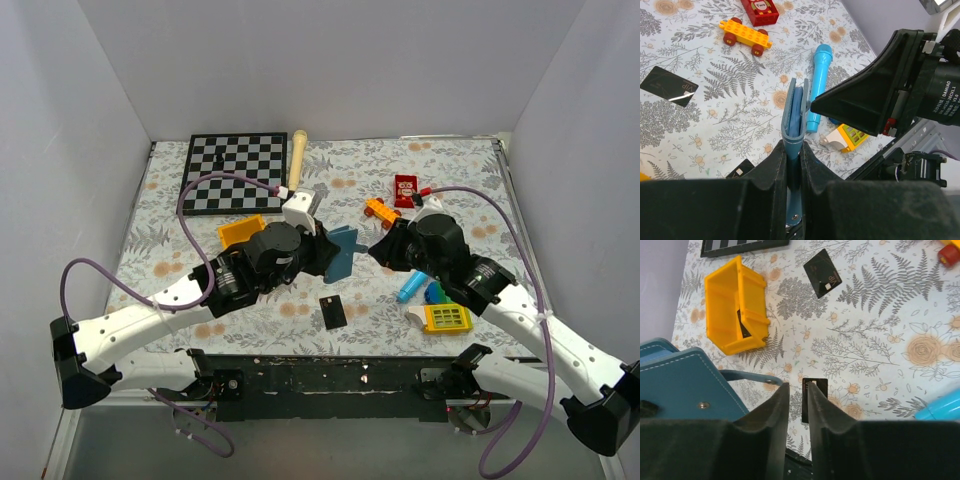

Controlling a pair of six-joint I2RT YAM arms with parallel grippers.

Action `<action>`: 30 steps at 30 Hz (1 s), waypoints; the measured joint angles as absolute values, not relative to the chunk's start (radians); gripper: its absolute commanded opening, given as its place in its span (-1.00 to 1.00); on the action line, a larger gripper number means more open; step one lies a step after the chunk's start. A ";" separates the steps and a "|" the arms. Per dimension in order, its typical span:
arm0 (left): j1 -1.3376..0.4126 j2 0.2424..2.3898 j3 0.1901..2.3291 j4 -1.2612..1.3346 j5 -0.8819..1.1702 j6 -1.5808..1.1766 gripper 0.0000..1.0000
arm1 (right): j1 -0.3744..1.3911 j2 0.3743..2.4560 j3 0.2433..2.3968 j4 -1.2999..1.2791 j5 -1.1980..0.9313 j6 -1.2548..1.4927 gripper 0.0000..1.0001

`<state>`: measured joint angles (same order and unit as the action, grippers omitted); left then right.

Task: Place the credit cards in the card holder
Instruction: Open the card holder at the center of the board.

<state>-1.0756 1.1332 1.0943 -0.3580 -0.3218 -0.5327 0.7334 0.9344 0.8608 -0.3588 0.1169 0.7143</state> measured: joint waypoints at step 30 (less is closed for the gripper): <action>-1.075 1.121 1.087 -0.365 -0.300 -0.540 -1.00 | 0.719 0.775 0.802 -0.245 -0.064 0.587 0.08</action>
<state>-1.0752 1.1210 1.0874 -0.3653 -0.3000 -0.5400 0.7193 0.7746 0.8017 -0.2455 -0.0639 0.5865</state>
